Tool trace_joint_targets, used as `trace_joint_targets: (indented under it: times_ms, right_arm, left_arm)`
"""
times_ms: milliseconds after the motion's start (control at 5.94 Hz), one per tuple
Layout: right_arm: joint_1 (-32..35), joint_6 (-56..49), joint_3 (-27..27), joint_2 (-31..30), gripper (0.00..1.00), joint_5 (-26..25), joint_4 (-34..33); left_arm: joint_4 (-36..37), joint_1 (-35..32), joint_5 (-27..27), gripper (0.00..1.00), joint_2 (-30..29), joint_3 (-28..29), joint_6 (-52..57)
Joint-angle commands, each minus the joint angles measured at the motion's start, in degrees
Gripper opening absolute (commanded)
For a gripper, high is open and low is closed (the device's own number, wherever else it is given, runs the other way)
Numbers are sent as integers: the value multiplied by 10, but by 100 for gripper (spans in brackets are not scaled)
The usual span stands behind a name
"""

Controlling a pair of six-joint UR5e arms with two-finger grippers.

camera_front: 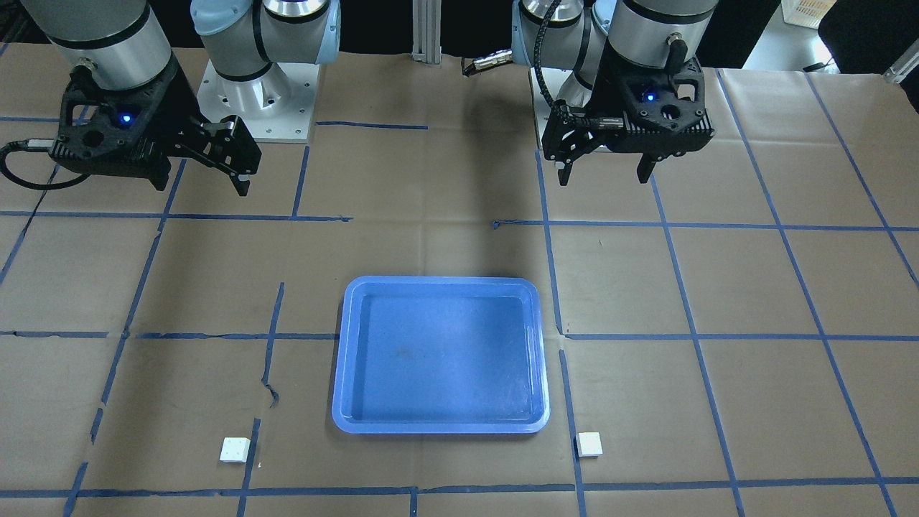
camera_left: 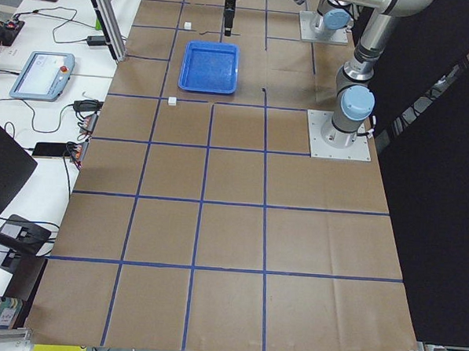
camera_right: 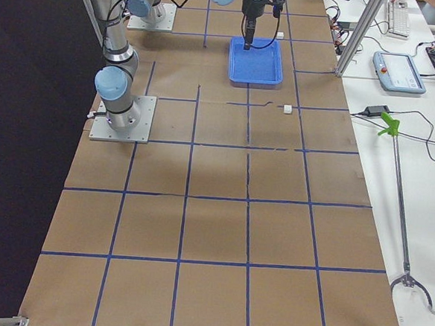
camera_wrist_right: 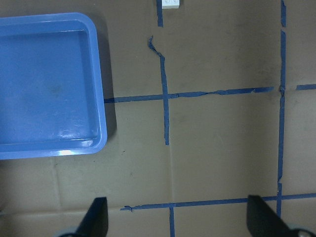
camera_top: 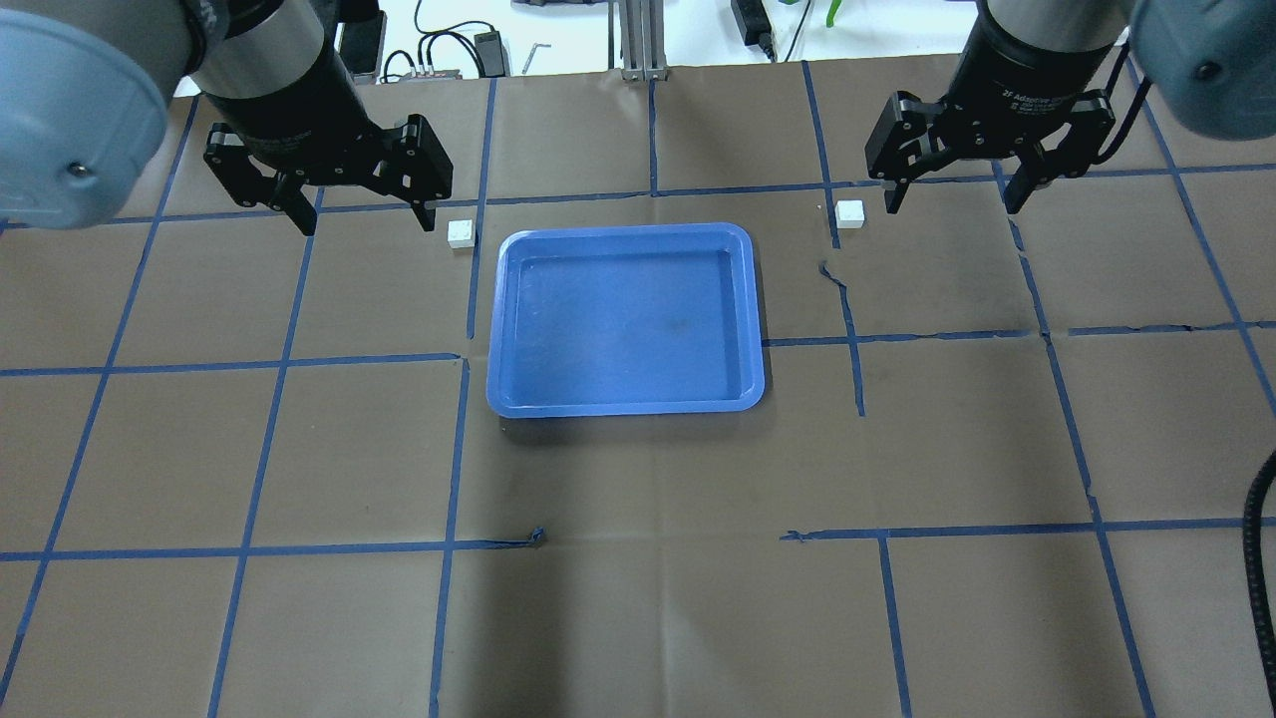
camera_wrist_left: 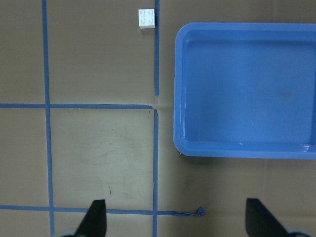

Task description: Assemble white blocks and place on blue tray

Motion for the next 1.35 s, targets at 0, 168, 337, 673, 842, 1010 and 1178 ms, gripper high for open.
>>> trace_joint_targets:
  times_ms: [0,168,337,673,842,1010,1178]
  right_arm:
    - [0,0,0,0,100,0,1]
    - [-1,0,0,0,100,0,1]
    - [-1,-1,0,0,100,0,1]
    - [-1,0,0,0,100,0,1]
    - [0,0,0,0,100,0,2]
    - [0,-1,0,0,100,0,3]
    - [0,-1,0,0,100,-1,4]
  left_arm:
    - [-1,-1,-1,99,1,1,1]
    - [-1,0,-1,99,2,1,1]
    - [-5,2,-1,99,2,2,1]
    - [-5,5,-3,99,3,4,2]
    - [-26,8,-5,99,5,-5,11]
    - [-13,23,-9,99,-26,-4,13]
    - [0,60,-17,99,-78,15,22]
